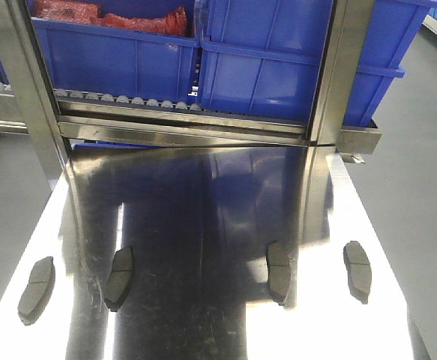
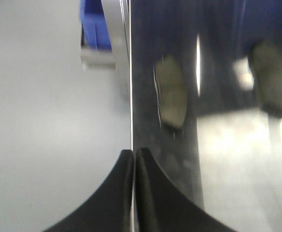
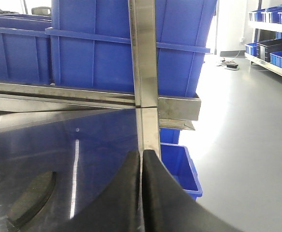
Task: Move and align brake pads A on conveyor
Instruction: 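Grasp the outermost dark grey brake pad with the left gripper and lift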
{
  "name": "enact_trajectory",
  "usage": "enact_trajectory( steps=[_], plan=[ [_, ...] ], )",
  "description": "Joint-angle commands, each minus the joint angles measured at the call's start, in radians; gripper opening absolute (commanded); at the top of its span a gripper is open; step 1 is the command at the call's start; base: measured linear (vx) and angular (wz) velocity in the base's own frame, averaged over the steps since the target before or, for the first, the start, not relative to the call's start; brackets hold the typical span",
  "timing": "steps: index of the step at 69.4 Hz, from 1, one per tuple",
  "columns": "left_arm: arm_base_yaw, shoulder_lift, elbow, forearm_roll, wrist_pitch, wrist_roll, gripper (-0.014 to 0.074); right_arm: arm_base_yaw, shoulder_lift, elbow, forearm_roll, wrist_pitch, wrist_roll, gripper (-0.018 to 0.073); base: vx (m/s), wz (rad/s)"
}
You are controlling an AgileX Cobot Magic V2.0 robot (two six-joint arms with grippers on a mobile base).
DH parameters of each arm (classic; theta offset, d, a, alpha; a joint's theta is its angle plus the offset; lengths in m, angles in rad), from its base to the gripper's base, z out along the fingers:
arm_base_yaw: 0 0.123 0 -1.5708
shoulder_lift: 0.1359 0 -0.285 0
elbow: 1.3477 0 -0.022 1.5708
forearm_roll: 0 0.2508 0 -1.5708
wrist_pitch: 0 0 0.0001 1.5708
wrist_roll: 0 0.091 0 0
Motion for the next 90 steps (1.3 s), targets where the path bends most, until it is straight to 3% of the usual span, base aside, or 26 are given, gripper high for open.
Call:
enact_trajectory(
  steps=[1,22,34,56,65,72,84,90],
  plan=[
    [0.0,0.028,-0.037,-0.01,-0.013,-0.009,-0.0006,-0.008,-0.013,0.011,-0.009,-0.077,-0.001,-0.0007,0.0,0.0],
    [0.0,0.028,-0.036,-0.01,-0.045,-0.084,0.0001,-0.008,-0.013,0.011,-0.009,-0.077,-0.001,-0.0007,0.0,0.0],
    [0.0,0.029,-0.037,-0.01,-0.039,-0.083,0.0063,-0.008,-0.013,0.011,-0.009,-0.077,-0.001,-0.0007,0.0,0.0],
    [0.0,0.029,-0.037,-0.01,-0.049,-0.065,0.0405,-0.008,-0.013,0.011,-0.009,-0.077,-0.001,-0.0007,0.0,0.0],
    [0.0,0.029,-0.038,-0.014,-0.063,-0.055,0.0487,-0.008,-0.013,0.011,-0.009,-0.077,-0.001,-0.0007,0.0,0.0],
    [0.0,0.046,-0.059,-0.054,-0.055,-0.026,0.0499,-0.008,-0.013,0.011,-0.009,-0.077,-0.001,-0.0007,0.0,0.0],
    [0.0,0.19,-0.184,-0.21,0.044,0.135,0.0499,-0.008,-0.013,0.011,-0.009,-0.077,-0.001,-0.0007,0.0,0.0],
    [0.0,0.288,-0.254,-0.256,0.079,0.172,0.0499,-0.008,-0.013,0.011,-0.009,-0.077,-0.001,-0.0007,0.0,0.0]
  ],
)
